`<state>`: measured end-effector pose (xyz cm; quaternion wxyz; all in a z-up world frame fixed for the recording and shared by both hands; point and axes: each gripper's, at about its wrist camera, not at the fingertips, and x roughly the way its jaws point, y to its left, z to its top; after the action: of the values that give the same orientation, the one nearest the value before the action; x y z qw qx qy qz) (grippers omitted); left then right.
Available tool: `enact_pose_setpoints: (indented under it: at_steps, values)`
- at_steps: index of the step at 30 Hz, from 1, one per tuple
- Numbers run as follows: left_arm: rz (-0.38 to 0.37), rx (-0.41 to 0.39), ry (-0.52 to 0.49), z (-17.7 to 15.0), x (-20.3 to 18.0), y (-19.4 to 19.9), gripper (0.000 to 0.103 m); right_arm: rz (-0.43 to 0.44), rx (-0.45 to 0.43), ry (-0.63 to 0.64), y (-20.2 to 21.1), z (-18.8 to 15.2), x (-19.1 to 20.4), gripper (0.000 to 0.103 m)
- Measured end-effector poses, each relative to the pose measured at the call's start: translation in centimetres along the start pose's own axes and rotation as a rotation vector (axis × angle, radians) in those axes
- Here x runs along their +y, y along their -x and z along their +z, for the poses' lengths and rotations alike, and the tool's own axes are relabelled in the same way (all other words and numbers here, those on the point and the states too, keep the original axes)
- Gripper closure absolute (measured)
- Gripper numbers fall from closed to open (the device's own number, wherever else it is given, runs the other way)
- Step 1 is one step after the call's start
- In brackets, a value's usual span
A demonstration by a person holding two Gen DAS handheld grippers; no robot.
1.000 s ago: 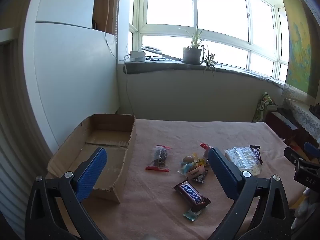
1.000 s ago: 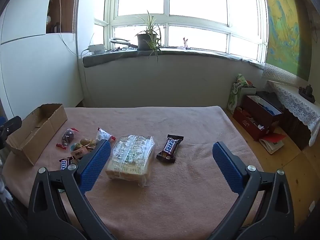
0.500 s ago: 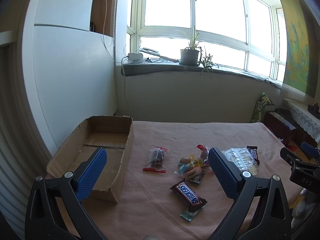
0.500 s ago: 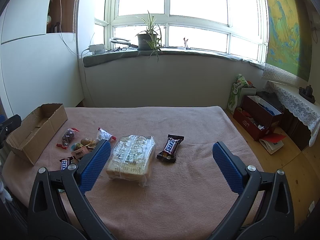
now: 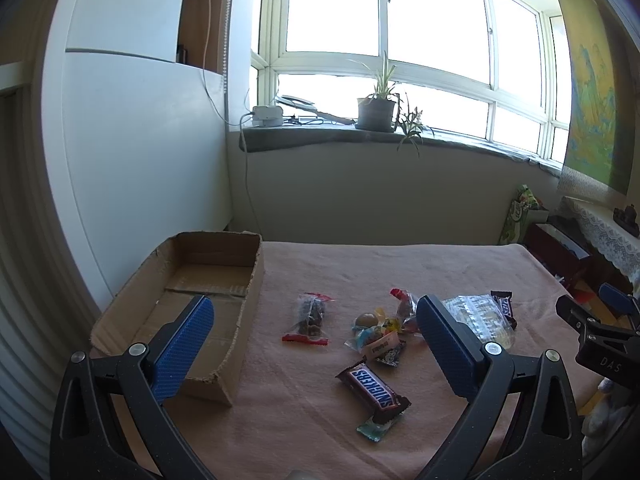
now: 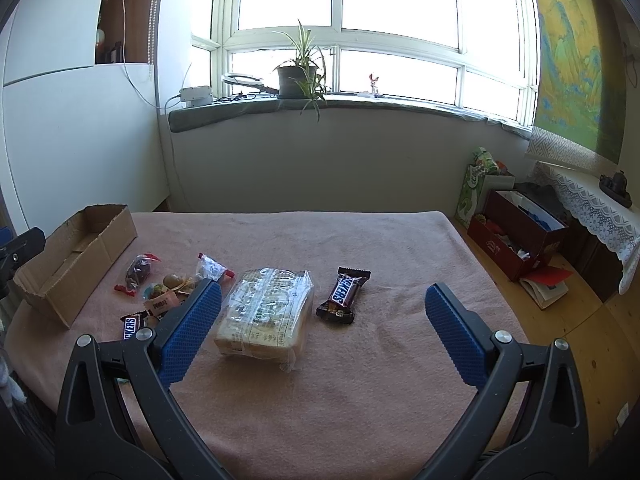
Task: Organize snacks
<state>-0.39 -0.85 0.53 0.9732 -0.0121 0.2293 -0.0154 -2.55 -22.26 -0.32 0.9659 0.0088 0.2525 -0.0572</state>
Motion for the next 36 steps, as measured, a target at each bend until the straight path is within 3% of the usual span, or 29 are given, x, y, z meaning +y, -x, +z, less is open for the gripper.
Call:
enact_pose_setpoints:
  at_steps: [36]
  values:
    - [-0.015, 0.002, -0.004, -0.21, -0.38, -0.18, 0.002, 0.005, 0.008, 0.008, -0.17, -0.32, 0.35, 0.0]
